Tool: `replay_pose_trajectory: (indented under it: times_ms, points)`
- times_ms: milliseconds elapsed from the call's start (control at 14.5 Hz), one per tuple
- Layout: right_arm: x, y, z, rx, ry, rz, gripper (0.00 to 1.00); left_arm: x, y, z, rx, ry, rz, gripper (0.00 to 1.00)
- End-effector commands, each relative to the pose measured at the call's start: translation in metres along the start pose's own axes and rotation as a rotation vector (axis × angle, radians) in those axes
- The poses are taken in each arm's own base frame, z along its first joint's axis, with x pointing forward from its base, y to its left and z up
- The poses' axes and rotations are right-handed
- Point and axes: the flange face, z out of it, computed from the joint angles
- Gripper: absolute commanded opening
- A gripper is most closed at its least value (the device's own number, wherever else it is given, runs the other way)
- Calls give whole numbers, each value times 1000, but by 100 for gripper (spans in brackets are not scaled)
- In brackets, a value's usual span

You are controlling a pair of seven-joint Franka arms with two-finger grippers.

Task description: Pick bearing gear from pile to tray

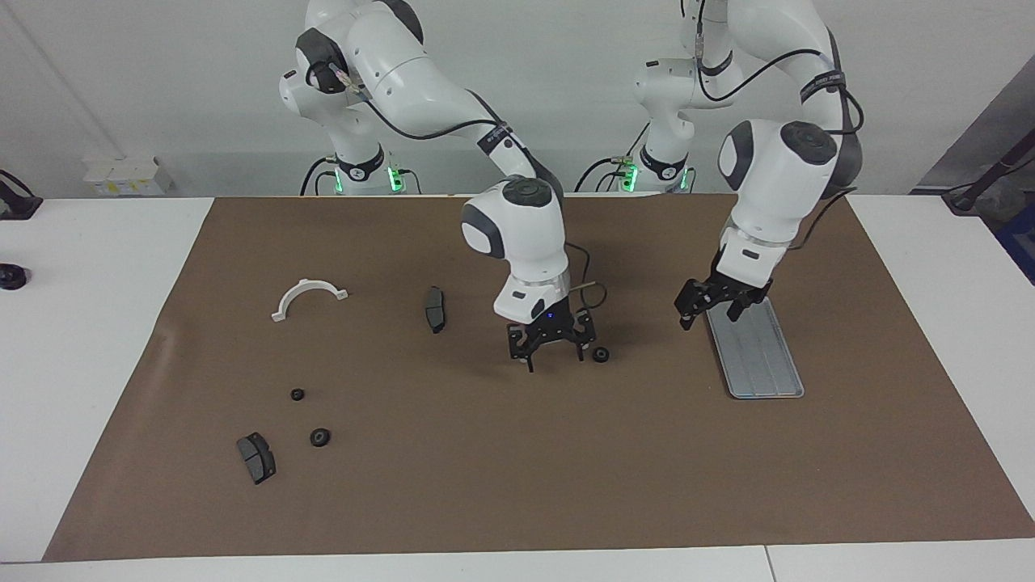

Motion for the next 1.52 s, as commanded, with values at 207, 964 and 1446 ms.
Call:
replay_pose_trajectory:
  times_ms: [207,964,1446]
  points:
    - [50,180,-10,-110,-69,-48,96,-45,80,87,70,19,-105,100]
    - [38,356,14,-171,-155,-49,80,-75,112,154,98,-7,-96,63]
    - [22,372,32,-160,-162,3,69,-69,111,150,117,15,-55,0]
